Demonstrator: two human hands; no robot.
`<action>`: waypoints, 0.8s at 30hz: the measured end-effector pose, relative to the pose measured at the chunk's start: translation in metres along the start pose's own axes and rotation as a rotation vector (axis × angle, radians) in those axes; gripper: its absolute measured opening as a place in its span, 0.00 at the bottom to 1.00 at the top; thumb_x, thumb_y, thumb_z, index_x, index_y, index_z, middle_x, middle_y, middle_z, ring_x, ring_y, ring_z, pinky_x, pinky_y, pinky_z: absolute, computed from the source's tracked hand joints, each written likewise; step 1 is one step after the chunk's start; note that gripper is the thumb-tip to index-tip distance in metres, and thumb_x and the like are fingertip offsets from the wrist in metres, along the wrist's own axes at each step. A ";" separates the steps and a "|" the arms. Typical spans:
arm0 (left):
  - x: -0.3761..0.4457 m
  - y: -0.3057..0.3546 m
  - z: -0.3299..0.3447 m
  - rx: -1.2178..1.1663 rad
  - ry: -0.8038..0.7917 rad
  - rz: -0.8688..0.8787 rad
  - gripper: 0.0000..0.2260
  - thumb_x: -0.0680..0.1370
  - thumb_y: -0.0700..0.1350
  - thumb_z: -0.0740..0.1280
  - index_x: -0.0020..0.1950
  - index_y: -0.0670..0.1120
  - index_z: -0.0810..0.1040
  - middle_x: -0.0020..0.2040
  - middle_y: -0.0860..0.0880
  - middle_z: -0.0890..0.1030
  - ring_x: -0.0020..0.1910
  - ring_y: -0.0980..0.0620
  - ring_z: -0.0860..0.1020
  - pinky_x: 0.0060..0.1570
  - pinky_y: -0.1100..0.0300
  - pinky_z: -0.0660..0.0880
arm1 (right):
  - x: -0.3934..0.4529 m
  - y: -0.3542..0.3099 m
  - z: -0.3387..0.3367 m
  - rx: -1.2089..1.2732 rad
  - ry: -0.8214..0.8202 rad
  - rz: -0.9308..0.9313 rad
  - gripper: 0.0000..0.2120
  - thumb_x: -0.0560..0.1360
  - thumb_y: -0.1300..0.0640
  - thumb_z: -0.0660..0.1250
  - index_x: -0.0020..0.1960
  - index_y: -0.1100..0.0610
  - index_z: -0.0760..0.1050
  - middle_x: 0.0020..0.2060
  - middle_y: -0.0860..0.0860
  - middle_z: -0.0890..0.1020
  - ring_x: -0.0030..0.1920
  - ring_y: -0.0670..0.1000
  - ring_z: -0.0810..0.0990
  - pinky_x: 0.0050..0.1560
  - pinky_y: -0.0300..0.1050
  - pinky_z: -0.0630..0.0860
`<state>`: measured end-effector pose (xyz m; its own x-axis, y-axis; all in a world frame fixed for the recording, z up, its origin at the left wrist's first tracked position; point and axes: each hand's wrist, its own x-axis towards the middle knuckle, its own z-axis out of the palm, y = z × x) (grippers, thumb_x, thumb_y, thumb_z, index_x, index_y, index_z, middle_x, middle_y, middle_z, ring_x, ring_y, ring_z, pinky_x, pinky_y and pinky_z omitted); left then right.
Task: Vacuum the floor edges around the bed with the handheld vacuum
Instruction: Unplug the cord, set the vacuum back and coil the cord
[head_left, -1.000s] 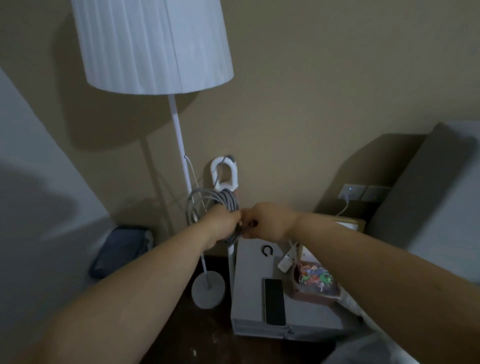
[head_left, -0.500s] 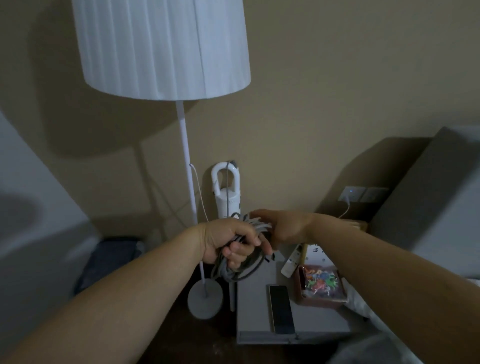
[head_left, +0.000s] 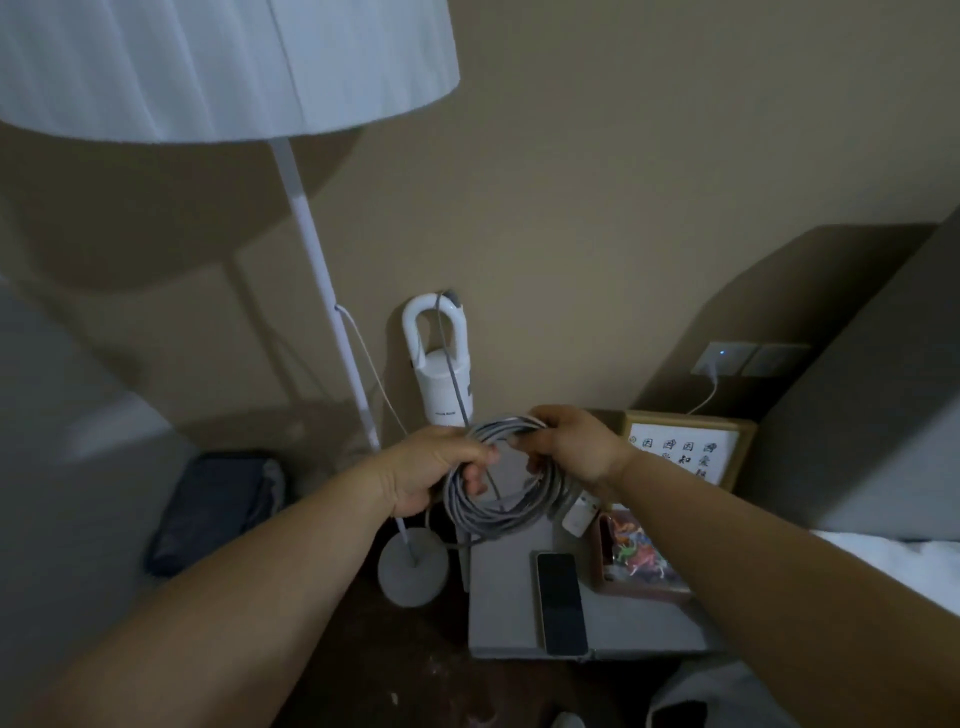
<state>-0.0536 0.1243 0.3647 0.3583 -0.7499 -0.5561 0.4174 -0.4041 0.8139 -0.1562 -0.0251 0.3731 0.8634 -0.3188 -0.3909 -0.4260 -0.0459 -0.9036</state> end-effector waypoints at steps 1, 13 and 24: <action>0.007 -0.004 0.003 -0.005 0.042 0.023 0.06 0.75 0.37 0.68 0.39 0.42 0.74 0.25 0.49 0.70 0.25 0.53 0.71 0.35 0.61 0.74 | 0.008 0.004 -0.001 0.073 0.071 0.004 0.06 0.73 0.68 0.67 0.40 0.60 0.75 0.30 0.53 0.75 0.31 0.50 0.74 0.32 0.39 0.72; 0.098 -0.055 0.002 0.048 0.388 -0.002 0.18 0.79 0.56 0.61 0.39 0.43 0.74 0.26 0.49 0.71 0.28 0.52 0.71 0.38 0.56 0.69 | 0.110 0.088 0.012 0.333 0.269 0.297 0.10 0.68 0.71 0.62 0.47 0.62 0.76 0.34 0.56 0.75 0.35 0.53 0.72 0.36 0.44 0.69; 0.191 -0.127 -0.013 0.003 0.582 -0.040 0.18 0.79 0.56 0.62 0.40 0.42 0.75 0.24 0.50 0.69 0.25 0.54 0.68 0.31 0.62 0.71 | 0.185 0.233 -0.034 0.259 0.327 0.603 0.07 0.78 0.58 0.62 0.53 0.57 0.77 0.48 0.54 0.81 0.57 0.57 0.79 0.58 0.51 0.74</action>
<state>-0.0277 0.0391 0.1528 0.7428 -0.3229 -0.5865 0.4378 -0.4285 0.7904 -0.1052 -0.1269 0.0964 0.3569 -0.4859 -0.7978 -0.6894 0.4393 -0.5760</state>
